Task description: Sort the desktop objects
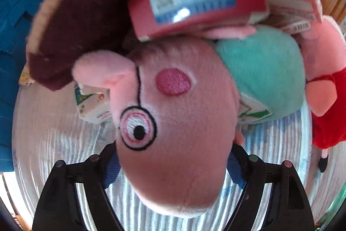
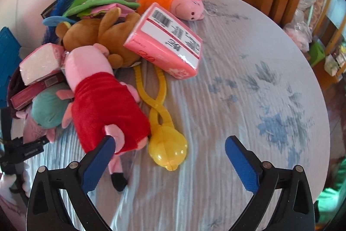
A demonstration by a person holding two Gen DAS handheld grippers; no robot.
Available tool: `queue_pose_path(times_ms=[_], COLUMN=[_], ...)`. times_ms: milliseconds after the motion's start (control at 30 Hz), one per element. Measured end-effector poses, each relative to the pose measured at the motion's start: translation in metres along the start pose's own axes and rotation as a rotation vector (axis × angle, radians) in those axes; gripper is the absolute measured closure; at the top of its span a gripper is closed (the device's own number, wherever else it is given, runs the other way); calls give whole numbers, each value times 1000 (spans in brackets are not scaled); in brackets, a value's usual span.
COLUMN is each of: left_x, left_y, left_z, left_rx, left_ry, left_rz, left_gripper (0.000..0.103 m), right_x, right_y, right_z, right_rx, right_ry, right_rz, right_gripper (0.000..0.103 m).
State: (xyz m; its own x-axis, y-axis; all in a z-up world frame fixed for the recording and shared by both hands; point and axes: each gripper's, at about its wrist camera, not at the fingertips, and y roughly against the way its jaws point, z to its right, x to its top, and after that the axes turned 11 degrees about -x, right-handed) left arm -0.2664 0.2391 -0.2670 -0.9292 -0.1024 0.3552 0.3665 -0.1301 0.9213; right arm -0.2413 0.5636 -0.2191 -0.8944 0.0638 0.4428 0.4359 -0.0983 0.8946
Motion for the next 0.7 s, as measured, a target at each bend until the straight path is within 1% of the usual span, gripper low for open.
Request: queue_pose_path(times_ms=[133, 167, 267, 333, 433, 533, 600, 633, 667, 700], left_x=[6, 8, 15, 18, 22, 22, 19, 18, 17, 16], left_y=[31, 34, 30, 27, 25, 26, 26, 28, 31, 33], left_z=[6, 6, 5, 6, 9, 11, 12, 12, 13, 14], left_rx=[-6, -7, -5, -6, 7, 12, 9, 7, 4, 3], left_ry=[-20, -20, -11, -7, -29, -50, -56, -57, -60, -62], left_rz=[73, 77, 65, 62, 41, 41, 50, 55, 61, 65], left_gripper=[25, 25, 24, 24, 24, 25, 31, 35, 38, 39], right_x=[9, 11, 16, 19, 20, 18, 15, 14, 13, 12], right_y=[4, 2, -9, -20, -37, -50, -56, -56, -54, -50], right_z=[-30, -38, -59, -70, -82, -92, -97, -98, -98, -96], right_rx=[53, 59, 69, 61, 56, 56, 59, 53, 40, 37], right_ry=[83, 102, 139, 163, 188, 207, 218, 219, 216, 206], right_rz=[25, 27, 11, -16, -55, -91, -95, -82, -65, -49], right_gripper=[0, 0, 0, 0, 0, 0, 0, 0, 8, 16])
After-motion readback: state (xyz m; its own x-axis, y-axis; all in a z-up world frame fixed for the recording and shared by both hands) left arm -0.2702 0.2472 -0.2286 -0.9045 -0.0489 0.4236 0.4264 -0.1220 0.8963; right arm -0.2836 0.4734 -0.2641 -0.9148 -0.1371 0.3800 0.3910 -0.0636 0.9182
